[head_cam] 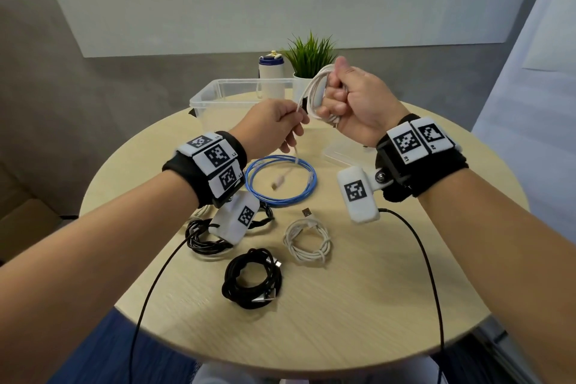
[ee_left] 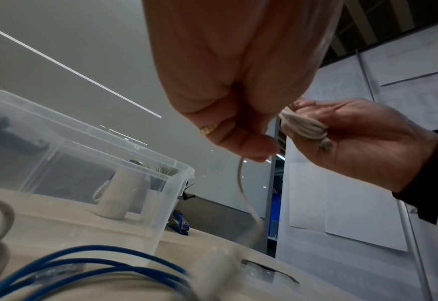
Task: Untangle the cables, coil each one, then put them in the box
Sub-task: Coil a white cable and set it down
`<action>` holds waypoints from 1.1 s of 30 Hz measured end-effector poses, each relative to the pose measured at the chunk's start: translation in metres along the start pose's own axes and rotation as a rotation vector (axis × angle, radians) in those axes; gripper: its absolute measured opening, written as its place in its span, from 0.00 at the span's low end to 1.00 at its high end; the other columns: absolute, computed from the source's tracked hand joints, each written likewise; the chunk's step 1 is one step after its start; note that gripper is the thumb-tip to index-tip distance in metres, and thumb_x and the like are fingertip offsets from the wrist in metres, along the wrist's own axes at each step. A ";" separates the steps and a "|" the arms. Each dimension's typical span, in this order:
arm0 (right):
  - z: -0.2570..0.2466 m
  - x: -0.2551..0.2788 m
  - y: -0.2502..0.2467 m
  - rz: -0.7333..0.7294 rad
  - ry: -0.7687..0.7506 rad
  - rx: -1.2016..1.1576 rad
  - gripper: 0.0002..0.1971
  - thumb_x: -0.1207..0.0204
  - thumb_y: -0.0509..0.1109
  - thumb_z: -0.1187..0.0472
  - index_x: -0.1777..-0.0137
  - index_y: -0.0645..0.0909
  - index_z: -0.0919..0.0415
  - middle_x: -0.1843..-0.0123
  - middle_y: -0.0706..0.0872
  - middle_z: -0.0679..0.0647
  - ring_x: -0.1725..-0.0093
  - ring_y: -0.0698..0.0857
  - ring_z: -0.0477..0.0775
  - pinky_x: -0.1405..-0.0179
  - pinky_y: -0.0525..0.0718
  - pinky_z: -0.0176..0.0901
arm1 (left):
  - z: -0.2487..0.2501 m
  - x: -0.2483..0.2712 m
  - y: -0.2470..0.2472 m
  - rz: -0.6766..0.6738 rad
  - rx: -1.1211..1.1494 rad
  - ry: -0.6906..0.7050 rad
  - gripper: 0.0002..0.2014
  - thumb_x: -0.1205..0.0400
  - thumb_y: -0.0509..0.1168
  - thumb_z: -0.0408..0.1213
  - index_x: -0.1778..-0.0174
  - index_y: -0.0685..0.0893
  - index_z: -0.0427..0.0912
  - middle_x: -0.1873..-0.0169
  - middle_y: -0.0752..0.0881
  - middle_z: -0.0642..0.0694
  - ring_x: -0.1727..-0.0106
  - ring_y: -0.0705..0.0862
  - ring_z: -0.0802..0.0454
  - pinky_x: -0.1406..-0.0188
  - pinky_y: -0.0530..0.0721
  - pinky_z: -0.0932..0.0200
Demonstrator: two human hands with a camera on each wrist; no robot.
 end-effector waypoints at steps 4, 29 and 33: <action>-0.012 -0.002 0.002 -0.019 -0.052 -0.222 0.19 0.11 0.47 0.56 0.61 0.70 0.63 0.63 0.88 0.61 0.63 0.90 0.57 0.59 0.90 0.49 | -0.014 0.003 0.003 -0.031 -0.087 -0.082 0.12 0.14 0.53 0.29 0.48 0.83 0.35 0.68 0.81 0.49 0.80 0.76 0.64 0.80 0.76 0.71; 0.030 0.011 0.009 -0.202 0.104 1.055 0.13 0.15 0.59 0.57 0.59 0.77 0.62 0.76 0.74 0.50 0.77 0.75 0.47 0.66 0.84 0.47 | 0.019 0.002 -0.044 0.245 -0.559 0.319 0.10 0.19 0.67 0.41 0.48 0.91 0.43 0.61 0.75 0.47 0.53 0.76 0.47 0.53 0.68 0.59; 0.030 0.015 0.020 -0.205 0.167 0.618 0.16 0.13 0.55 0.57 0.62 0.72 0.62 0.79 0.64 0.48 0.84 0.64 0.42 0.81 0.74 0.35 | 0.024 0.006 -0.041 0.221 -0.437 0.291 0.11 0.17 0.62 0.36 0.59 0.87 0.35 0.71 0.82 0.45 0.69 0.76 0.54 0.62 0.75 0.60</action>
Point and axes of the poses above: each hand's wrist, its own x-axis away from the middle knuckle, its own y-axis out of the palm, z = x × y, the point moved 8 cm from there along -x, towards the middle knuckle
